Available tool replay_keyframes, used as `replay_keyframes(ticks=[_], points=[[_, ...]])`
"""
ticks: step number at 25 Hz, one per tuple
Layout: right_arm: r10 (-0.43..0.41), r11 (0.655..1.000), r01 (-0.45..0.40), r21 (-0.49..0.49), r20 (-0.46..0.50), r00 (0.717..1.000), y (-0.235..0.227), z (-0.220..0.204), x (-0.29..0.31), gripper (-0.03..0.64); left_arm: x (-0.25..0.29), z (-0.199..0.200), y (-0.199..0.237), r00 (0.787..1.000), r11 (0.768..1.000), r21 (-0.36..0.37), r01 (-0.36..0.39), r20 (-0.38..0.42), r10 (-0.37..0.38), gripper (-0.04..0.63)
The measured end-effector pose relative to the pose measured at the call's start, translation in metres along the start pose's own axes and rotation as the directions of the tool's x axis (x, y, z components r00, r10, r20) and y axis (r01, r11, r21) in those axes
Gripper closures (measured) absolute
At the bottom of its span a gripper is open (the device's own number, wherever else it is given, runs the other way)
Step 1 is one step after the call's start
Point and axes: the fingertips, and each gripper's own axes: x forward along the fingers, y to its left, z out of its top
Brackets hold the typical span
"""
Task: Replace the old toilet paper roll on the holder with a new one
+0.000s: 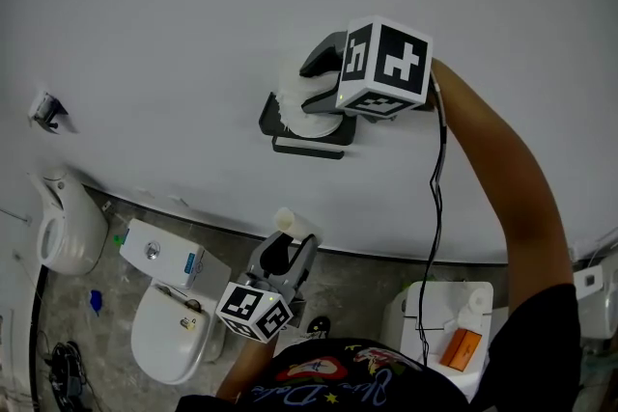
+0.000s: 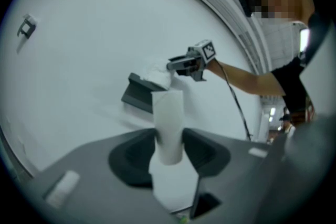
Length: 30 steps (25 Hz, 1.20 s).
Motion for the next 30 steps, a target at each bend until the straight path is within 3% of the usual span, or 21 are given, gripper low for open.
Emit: replay_keyframes(ticks=[7, 9, 11, 14, 16, 21, 23, 26, 28, 30], points=[[-0.112, 0.988, 0.097, 0.119, 0.134, 0.985, -0.002, -0.003, -0.008, 0.430, 0.003, -0.002, -0.004, 1.000, 1.000, -0.008, 0.014, -0.011, -0.014, 0.425], [-0.180, 0.973, 0.141, 0.183, 0.215, 0.960, -0.003, -0.005, -0.016, 0.434, 0.004, -0.003, -0.005, 1.000, 1.000, -0.009, 0.021, -0.014, -0.021, 0.425], [-0.253, 0.939, 0.147, 0.310, 0.336, 0.907, -0.003, -0.008, -0.032, 0.436, 0.005, -0.003, -0.005, 1.000, 1.000, -0.005, 0.024, -0.018, -0.024, 0.426], [-0.372, 0.854, 0.079, 0.514, 0.499, 0.783, 0.004, -0.022, -0.065, 0.436, 0.007, -0.003, -0.006, 0.999, 1.000, 0.009, 0.029, -0.025, -0.029, 0.425], [-0.455, 0.787, 0.024, 0.617, 0.552, 0.699, 0.012, -0.038, -0.086, 0.439, 0.010, -0.003, -0.008, 0.999, 0.999, 0.013, 0.034, -0.028, -0.033, 0.425], [-0.649, 0.592, -0.143, 0.793, 0.574, 0.500, 0.033, -0.085, -0.128, 0.440, 0.016, -0.004, -0.010, 0.998, 0.999, 0.017, 0.042, -0.037, -0.042, 0.425], [-0.718, 0.518, -0.188, 0.835, 0.543, 0.434, 0.045, -0.107, -0.140, 0.440, 0.019, -0.004, -0.013, 0.998, 0.999, 0.018, 0.047, -0.038, -0.047, 0.426], [-0.814, 0.393, -0.223, 0.892, 0.450, 0.368, 0.066, -0.148, -0.143, 0.440, 0.021, -0.004, -0.015, 0.998, 0.998, 0.026, 0.052, -0.042, -0.051, 0.425], [-0.849, 0.324, -0.246, 0.914, 0.395, 0.350, 0.077, -0.172, -0.133, 0.442, 0.022, -0.004, -0.014, 0.998, 0.998, 0.028, 0.048, -0.046, -0.047, 0.425], [-0.864, 0.282, -0.265, 0.922, 0.364, 0.348, 0.084, -0.186, -0.116, 0.442, 0.022, -0.005, -0.012, 0.998, 0.999, 0.026, 0.040, -0.052, -0.039, 0.425]])
